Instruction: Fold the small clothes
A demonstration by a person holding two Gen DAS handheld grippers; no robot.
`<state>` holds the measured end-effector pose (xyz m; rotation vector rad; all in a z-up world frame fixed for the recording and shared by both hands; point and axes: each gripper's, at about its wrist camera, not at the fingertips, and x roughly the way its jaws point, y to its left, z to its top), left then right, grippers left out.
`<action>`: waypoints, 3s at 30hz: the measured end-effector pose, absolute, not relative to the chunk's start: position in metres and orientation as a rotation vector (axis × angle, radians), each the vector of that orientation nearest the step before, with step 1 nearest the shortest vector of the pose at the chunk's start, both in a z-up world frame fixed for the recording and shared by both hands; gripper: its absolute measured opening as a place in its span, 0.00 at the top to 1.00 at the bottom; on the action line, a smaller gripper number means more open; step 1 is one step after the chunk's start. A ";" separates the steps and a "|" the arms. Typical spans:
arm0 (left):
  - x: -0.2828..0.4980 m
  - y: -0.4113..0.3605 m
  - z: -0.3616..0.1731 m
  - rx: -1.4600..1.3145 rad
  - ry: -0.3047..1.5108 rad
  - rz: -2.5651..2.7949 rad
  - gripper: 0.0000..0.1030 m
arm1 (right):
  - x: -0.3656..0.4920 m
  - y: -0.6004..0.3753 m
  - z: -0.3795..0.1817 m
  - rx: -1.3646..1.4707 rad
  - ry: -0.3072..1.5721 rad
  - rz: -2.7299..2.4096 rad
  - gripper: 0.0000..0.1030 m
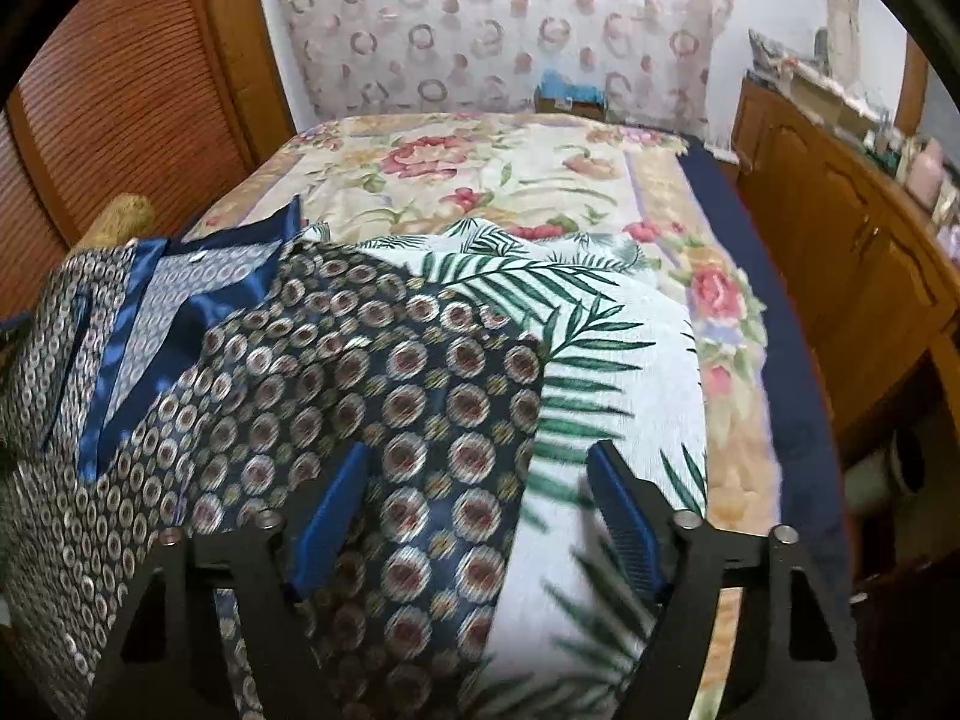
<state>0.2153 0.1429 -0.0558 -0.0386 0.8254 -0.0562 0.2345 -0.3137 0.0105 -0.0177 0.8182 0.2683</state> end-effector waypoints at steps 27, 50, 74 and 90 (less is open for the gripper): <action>0.236 0.149 -0.049 -0.065 0.829 -0.113 0.49 | 0.269 -0.333 0.001 -0.027 0.780 0.229 0.99; 0.244 0.158 -0.052 -0.124 0.853 -0.155 0.91 | 0.280 -0.318 0.003 -0.072 0.796 0.248 0.71; 0.088 0.089 0.012 0.020 0.591 -0.208 0.98 | 0.087 -0.305 0.073 -0.088 0.502 0.400 0.98; -0.025 0.116 -0.028 -0.094 0.636 -0.131 0.98 | -0.080 -0.349 0.005 -0.027 0.643 0.363 0.98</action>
